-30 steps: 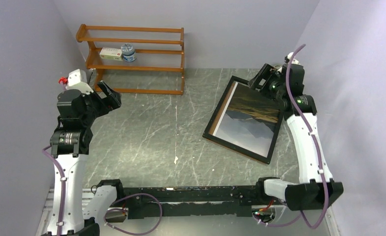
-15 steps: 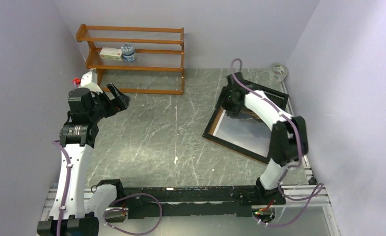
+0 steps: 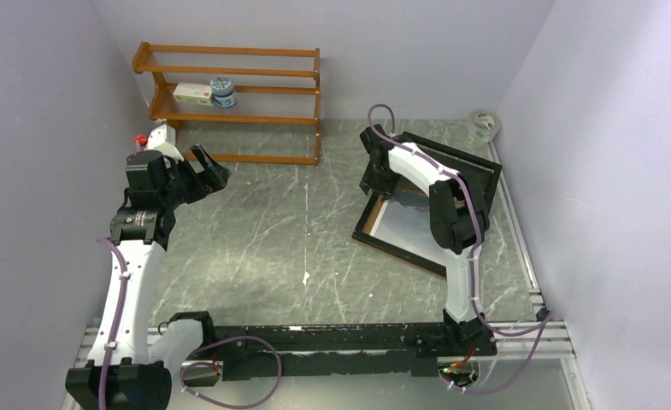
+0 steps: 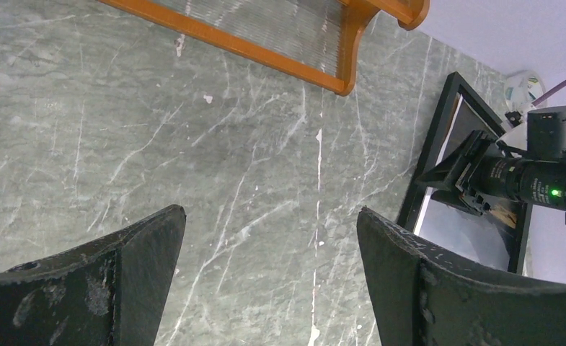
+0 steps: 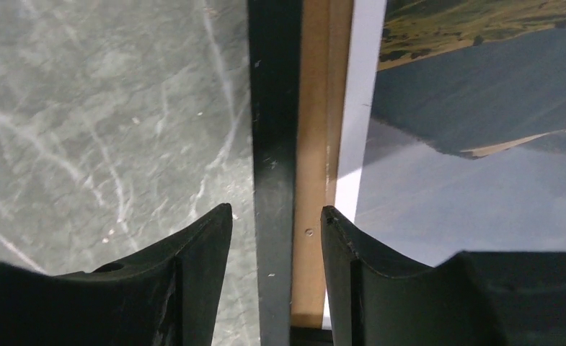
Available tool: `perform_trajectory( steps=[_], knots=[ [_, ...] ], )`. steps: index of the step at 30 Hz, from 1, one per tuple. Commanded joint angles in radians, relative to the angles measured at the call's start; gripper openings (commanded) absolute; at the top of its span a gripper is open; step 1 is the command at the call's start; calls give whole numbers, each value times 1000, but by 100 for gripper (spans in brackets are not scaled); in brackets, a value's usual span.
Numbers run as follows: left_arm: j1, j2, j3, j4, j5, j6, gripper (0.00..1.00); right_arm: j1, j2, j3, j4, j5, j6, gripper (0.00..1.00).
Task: Put the photo into the frame
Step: Pick up the photo frame from the center of the board.
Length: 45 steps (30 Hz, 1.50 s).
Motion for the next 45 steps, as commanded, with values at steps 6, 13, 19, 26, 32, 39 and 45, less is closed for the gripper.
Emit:
perform_trajectory(
  steps=[6,13,19,26,32,39,45],
  knots=[
    [2,-3,-15,44,-16,38,94,6,101,107,-77,28,47,50],
    [3,-13,-24,34,-31,42,94,7,112,109,-40,-17,55,27],
    [3,-10,-27,37,-8,27,94,8,37,86,-6,-15,76,5],
    [3,-21,-33,78,80,5,92,10,-135,23,30,7,85,2],
    [3,1,-58,141,259,-20,93,20,-266,-53,73,-4,82,1],
    [-18,70,-114,253,556,-108,93,70,-409,-169,95,51,137,1],
    [-216,118,-168,377,568,-170,94,87,-517,-287,144,13,165,1]
  ],
)
